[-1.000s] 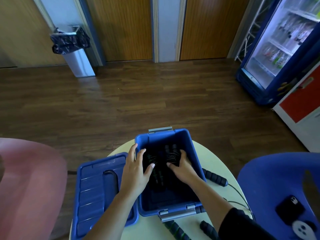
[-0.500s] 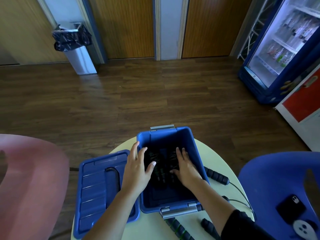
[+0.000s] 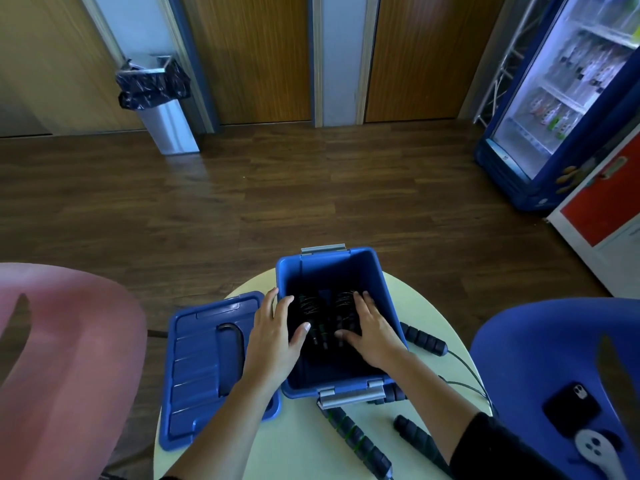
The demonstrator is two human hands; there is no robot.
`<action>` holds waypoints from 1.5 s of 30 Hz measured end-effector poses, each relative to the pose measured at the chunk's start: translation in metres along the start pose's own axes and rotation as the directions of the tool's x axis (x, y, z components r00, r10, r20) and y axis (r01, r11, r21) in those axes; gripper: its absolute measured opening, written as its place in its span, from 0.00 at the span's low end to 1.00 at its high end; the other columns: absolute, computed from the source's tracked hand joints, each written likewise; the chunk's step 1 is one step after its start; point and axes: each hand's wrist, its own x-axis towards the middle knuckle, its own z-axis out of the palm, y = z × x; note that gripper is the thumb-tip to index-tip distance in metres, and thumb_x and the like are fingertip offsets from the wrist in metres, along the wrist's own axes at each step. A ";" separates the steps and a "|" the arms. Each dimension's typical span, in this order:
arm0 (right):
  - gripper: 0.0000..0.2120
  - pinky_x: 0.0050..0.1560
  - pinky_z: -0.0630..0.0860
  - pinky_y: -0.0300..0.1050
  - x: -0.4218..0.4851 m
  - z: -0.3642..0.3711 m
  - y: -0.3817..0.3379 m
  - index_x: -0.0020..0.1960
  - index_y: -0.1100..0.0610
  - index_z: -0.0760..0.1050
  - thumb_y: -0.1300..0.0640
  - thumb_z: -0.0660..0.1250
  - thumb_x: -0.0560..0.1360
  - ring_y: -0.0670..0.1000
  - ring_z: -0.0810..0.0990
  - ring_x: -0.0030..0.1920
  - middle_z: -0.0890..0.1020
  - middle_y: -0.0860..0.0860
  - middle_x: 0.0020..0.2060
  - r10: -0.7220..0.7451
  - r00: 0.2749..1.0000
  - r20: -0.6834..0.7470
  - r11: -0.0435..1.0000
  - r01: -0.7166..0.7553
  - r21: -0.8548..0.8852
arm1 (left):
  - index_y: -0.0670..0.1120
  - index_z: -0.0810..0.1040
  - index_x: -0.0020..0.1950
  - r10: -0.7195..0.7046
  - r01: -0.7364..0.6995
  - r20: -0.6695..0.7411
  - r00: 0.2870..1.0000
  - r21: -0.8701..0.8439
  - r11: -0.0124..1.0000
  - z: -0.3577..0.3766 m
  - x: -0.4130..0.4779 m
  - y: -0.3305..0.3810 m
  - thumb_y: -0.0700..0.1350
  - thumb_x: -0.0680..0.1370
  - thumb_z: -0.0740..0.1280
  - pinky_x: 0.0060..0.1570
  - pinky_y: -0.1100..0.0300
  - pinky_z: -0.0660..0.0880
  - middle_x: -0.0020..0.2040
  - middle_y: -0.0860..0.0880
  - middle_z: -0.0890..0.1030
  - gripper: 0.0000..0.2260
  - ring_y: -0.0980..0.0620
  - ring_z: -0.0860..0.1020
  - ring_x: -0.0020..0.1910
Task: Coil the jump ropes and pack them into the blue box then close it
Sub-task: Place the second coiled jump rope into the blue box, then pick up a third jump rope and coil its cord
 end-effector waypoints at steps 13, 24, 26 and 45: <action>0.04 0.38 0.70 0.27 -0.142 -0.012 0.011 0.50 0.54 0.79 0.57 0.69 0.75 0.41 0.76 0.37 0.81 0.49 0.47 0.105 0.811 -0.576 0.959 0.070 0.273 | 0.47 0.79 0.47 0.156 -0.164 -0.096 0.983 -0.084 0.983 -0.014 -0.105 0.038 0.45 0.74 0.72 0.39 0.66 0.68 0.42 0.53 0.75 0.04 0.52 0.74 0.46; 0.23 0.59 0.70 0.46 -0.178 0.030 0.108 0.67 0.54 0.70 0.46 0.68 0.75 0.54 0.71 0.62 0.74 0.53 0.60 0.268 0.940 -0.210 0.962 -0.251 0.104 | 0.49 0.57 0.74 -0.372 0.365 0.309 0.875 0.081 0.927 0.063 -0.173 0.072 0.61 0.78 0.60 0.44 0.56 0.74 0.55 0.45 0.81 0.30 0.44 0.80 0.53; 0.26 0.62 0.69 0.46 -0.178 0.037 0.120 0.69 0.52 0.67 0.44 0.67 0.75 0.54 0.70 0.63 0.73 0.52 0.63 0.248 0.953 -0.177 0.968 -0.252 0.001 | 0.48 0.50 0.78 -0.445 0.451 0.297 0.845 0.052 0.891 0.079 -0.172 0.076 0.60 0.78 0.61 0.47 0.54 0.75 0.58 0.42 0.80 0.35 0.42 0.79 0.54; 0.12 0.37 0.73 0.43 -0.178 0.048 0.155 0.59 0.55 0.74 0.50 0.63 0.79 0.52 0.76 0.40 0.77 0.54 0.45 0.239 0.970 -0.047 0.902 -0.204 0.380 | 0.52 0.55 0.77 -0.510 0.627 0.365 0.779 -0.452 0.634 0.119 -0.174 0.091 0.40 0.74 0.71 0.26 0.55 0.81 0.47 0.39 0.79 0.37 0.40 0.83 0.40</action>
